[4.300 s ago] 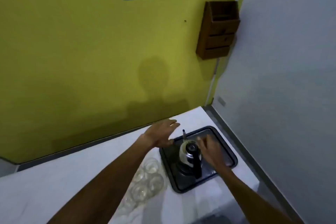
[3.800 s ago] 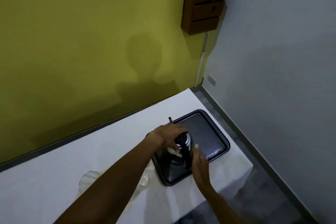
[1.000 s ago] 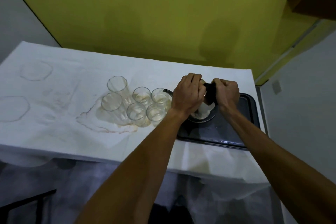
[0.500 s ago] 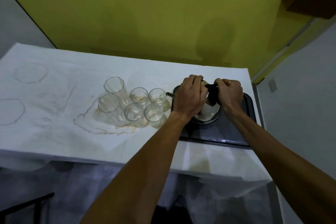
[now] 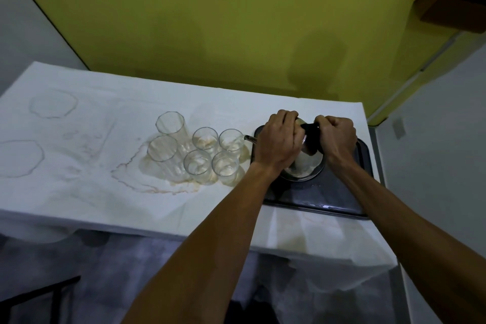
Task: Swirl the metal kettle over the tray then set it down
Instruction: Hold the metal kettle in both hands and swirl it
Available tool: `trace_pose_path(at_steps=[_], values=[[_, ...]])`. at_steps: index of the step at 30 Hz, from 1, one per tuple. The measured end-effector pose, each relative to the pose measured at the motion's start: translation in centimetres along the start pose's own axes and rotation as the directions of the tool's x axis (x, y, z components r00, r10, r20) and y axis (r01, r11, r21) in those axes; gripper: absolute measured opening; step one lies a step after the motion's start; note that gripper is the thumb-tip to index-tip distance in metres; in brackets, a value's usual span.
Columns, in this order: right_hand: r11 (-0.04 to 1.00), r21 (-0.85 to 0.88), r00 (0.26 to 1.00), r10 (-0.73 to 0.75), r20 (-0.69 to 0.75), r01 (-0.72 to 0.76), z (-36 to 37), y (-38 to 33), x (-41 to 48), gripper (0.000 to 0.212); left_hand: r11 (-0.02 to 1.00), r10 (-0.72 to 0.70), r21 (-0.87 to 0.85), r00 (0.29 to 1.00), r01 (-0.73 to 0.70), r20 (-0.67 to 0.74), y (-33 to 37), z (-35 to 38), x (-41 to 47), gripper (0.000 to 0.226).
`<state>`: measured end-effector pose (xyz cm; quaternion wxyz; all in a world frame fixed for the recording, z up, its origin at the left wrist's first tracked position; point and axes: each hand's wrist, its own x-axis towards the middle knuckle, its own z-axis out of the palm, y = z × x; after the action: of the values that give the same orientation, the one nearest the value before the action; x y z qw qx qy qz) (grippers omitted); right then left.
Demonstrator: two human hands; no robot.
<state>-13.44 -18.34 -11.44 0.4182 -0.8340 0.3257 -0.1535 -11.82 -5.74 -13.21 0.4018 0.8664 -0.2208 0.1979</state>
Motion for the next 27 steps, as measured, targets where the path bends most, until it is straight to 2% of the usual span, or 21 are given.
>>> trace_pose_path(at_steps=[27], values=[[1.000, 0.010, 1.000, -0.020, -0.024, 0.020, -0.9, -1.0, -0.2, 0.039, 0.999, -0.016, -0.038, 1.000, 0.016, 0.000, 0.8, -0.6, 0.6, 0.035]])
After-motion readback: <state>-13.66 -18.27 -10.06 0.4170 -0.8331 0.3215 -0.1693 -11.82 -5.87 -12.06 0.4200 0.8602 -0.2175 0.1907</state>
